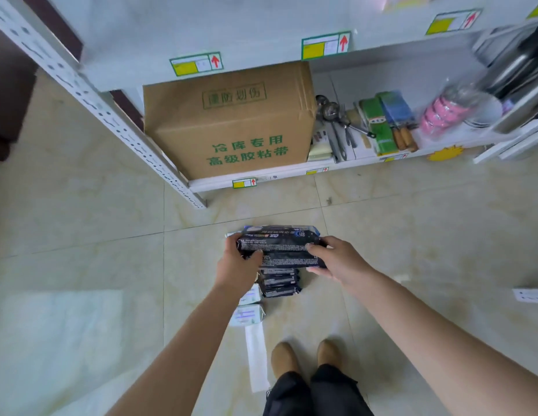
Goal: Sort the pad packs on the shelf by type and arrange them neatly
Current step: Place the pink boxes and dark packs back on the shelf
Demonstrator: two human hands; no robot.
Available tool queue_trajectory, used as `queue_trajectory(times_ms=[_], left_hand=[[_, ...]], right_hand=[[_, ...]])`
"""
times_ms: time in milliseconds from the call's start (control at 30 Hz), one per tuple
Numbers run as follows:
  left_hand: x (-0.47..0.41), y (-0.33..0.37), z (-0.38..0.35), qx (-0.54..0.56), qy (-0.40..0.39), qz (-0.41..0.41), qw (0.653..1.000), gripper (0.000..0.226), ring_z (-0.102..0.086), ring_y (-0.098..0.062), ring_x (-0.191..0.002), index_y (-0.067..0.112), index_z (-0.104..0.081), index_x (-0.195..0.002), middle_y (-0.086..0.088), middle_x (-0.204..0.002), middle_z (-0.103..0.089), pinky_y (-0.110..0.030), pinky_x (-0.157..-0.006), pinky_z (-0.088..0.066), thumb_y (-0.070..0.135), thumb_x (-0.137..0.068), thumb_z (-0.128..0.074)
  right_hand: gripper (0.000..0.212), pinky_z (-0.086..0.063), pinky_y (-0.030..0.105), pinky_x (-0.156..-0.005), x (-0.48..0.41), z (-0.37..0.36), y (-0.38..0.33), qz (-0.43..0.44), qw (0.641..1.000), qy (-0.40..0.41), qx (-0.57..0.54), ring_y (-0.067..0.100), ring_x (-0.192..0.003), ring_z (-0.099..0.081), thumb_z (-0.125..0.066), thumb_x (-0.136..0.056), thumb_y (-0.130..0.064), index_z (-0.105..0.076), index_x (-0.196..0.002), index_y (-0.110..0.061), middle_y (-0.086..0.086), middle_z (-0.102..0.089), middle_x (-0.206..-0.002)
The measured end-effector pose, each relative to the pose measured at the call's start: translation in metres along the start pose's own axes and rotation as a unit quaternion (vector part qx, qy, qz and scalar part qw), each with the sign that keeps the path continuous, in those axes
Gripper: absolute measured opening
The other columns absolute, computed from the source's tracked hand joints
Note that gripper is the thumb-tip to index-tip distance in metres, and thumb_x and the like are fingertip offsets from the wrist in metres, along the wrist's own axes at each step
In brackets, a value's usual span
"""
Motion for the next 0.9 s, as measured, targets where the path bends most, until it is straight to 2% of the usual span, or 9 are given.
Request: queue_trajectory(times_ms=[133, 233, 300, 433, 567, 633, 733, 833, 900], left_hand=[[0.036, 0.054, 0.023, -0.007, 0.002, -0.045, 0.999, 0.044, -0.053, -0.021, -0.081, 0.014, -0.037, -0.133, -0.004, -0.1, -0.057, -0.025, -0.067, -0.039, 0.014, -0.091, -0.053], [0.057, 0.089, 0.032, -0.007, 0.003, -0.068, 0.998, 0.045, -0.052, -0.014, -0.067, 0.014, -0.035, -0.134, 0.001, -0.086, -0.056, -0.027, -0.063, -0.041, 0.017, -0.092, -0.052], [0.065, 0.112, 0.036, -0.01, 0.011, -0.083, 0.996, 0.048, -0.05, -0.012, -0.067, 0.015, -0.034, -0.136, 0.004, -0.081, -0.051, -0.027, -0.061, -0.042, 0.019, -0.092, -0.052], [0.076, 0.156, 0.034, -0.019, 0.02, -0.111, 0.993, 0.05, -0.05, -0.014, -0.073, 0.016, -0.033, -0.138, 0.006, -0.086, -0.049, -0.03, -0.072, -0.043, 0.024, -0.093, -0.052], [0.077, 0.194, 0.021, -0.01, 0.037, -0.125, 0.991, 0.049, -0.048, -0.009, -0.067, 0.013, -0.037, -0.137, 0.004, -0.093, -0.051, -0.026, -0.058, -0.04, 0.023, -0.092, -0.053], [0.073, 0.212, 0.011, -0.004, 0.043, -0.125, 0.991, 0.048, -0.048, -0.007, -0.066, 0.013, -0.039, -0.136, 0.002, -0.096, -0.052, -0.023, -0.056, -0.039, 0.023, -0.091, -0.054], [0.068, 0.238, -0.004, 0.005, 0.063, -0.112, 0.992, 0.045, -0.047, -0.009, -0.064, 0.014, -0.041, -0.133, 0.002, -0.09, -0.051, -0.025, -0.056, -0.04, 0.023, -0.091, -0.055], [0.061, 0.264, -0.016, -0.001, 0.08, -0.106, 0.991, 0.048, -0.049, -0.013, -0.068, 0.014, -0.039, -0.135, -0.002, -0.1, -0.05, -0.027, -0.063, -0.042, 0.024, -0.091, -0.055], [0.056, 0.285, -0.025, -0.012, 0.09, -0.109, 0.99, 0.05, -0.049, -0.015, -0.069, 0.014, -0.038, -0.137, -0.003, -0.103, -0.05, -0.027, -0.064, -0.04, 0.026, -0.091, -0.054]], right_hand=[[0.023, -0.054, 0.034, -0.088, 0.047, 0.003, -0.043, 0.036, 0.999, -0.008, -0.022, 0.025, -0.097, -0.062, -0.066, -0.082, -0.008, -0.06, -0.105, -0.008, 0.012, -0.06, -0.112], [0.022, -0.051, 0.039, -0.094, 0.074, 0.012, -0.073, 0.058, 0.998, -0.009, -0.013, 0.023, -0.087, -0.062, -0.067, -0.078, -0.001, -0.061, -0.097, -0.011, 0.013, -0.061, -0.105], [0.022, -0.05, 0.041, -0.096, 0.088, 0.021, -0.095, 0.078, 0.997, -0.009, -0.006, 0.024, -0.085, -0.062, -0.066, -0.076, 0.003, -0.061, -0.089, -0.014, 0.012, -0.062, -0.1], [0.022, -0.053, 0.036, -0.091, 0.103, 0.043, -0.138, 0.122, 0.993, -0.007, 0.007, 0.021, -0.082, -0.062, -0.058, -0.078, 0.007, -0.058, -0.08, -0.015, 0.01, -0.062, -0.095], [0.02, -0.054, 0.029, -0.082, 0.102, 0.069, -0.176, 0.146, 0.989, -0.021, 0.019, 0.016, -0.077, -0.061, -0.051, -0.082, 0.007, -0.055, -0.077, -0.012, 0.007, -0.061, -0.089], [0.017, -0.054, 0.033, -0.086, 0.095, 0.085, -0.193, 0.149, 0.988, -0.027, 0.027, 0.02, -0.084, -0.063, -0.054, -0.082, 0.005, -0.056, -0.08, -0.011, 0.01, -0.062, -0.098], [0.017, -0.053, 0.037, -0.09, 0.081, 0.107, -0.217, 0.15, 0.987, -0.05, 0.041, 0.024, -0.096, -0.063, -0.059, -0.082, 0.003, -0.058, -0.09, -0.011, 0.013, -0.062, -0.109], [0.024, -0.054, 0.037, -0.089, 0.07, 0.125, -0.241, 0.158, 0.984, -0.06, 0.054, 0.026, -0.093, -0.063, -0.061, -0.08, 0.006, -0.058, -0.101, -0.007, 0.014, -0.062, -0.11], [0.037, -0.056, 0.034, -0.084, 0.061, 0.139, -0.259, 0.164, 0.982, -0.064, 0.066, 0.025, -0.09, -0.064, -0.064, -0.079, 0.004, -0.054, -0.114, -0.005, 0.014, -0.061, -0.111]])
Point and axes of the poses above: each hand's wrist, its own x-axis away from the middle knuckle, its own z-axis out of the back of the hand, y = z × x, the point moved 9 cm from there along -x, towards the middle knuckle
